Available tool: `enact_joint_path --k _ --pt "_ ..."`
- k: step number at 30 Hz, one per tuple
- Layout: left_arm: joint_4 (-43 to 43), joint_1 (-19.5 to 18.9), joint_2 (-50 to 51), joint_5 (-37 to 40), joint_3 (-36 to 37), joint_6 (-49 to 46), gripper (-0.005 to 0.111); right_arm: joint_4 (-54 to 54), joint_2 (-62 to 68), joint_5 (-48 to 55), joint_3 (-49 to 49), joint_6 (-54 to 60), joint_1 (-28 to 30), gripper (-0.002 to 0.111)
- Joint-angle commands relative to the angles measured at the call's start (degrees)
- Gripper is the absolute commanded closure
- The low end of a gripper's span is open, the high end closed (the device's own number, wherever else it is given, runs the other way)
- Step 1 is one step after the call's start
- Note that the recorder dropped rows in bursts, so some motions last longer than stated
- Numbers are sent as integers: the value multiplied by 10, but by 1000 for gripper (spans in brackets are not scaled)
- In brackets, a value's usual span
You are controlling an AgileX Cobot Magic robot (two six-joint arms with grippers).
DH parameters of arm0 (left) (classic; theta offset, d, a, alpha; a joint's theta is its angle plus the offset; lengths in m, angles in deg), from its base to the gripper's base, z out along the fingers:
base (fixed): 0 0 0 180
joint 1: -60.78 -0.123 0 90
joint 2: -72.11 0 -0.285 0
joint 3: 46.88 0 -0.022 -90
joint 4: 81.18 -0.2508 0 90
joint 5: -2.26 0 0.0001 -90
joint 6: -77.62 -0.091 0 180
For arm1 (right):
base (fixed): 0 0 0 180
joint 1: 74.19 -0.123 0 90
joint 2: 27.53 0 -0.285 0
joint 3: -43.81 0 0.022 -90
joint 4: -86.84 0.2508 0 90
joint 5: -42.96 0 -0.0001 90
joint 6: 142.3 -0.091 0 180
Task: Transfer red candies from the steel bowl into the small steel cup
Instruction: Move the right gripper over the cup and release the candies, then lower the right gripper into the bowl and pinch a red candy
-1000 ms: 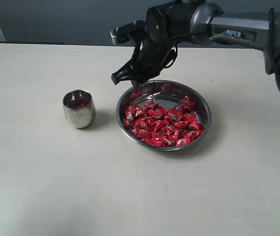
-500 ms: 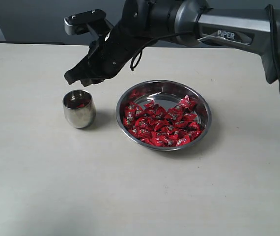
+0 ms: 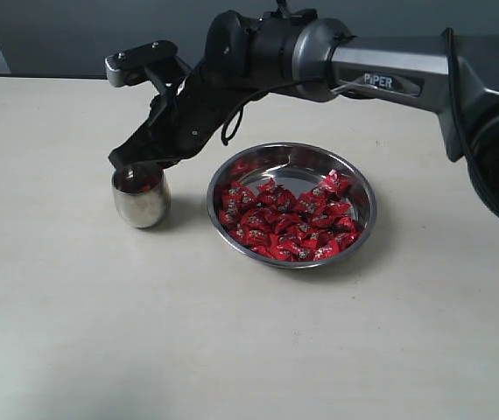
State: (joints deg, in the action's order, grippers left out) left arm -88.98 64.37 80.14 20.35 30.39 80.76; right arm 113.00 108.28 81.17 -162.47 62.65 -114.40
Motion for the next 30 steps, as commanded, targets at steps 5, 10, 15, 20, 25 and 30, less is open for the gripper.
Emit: enact_joint_path --k 5,10,15,20,25,30 --pt "0 6 -2 -4 -1 3 106 40 6 5 -2 37 1 81" --pt "0 6 -2 -4 -1 3 106 38 6 15 -2 49 1 72" --pt "0 6 -2 -4 -1 3 106 -23 -6 41 -2 19 8 67" --pt "0 6 -2 -4 -1 3 106 -238 -36 80 -2 -171 31 78" --pt "0 6 -2 -4 -1 3 106 -273 -39 177 -2 -214 67 78" --pt "0 6 -2 -4 -1 3 106 -274 -17 243 -2 -200 89 61"
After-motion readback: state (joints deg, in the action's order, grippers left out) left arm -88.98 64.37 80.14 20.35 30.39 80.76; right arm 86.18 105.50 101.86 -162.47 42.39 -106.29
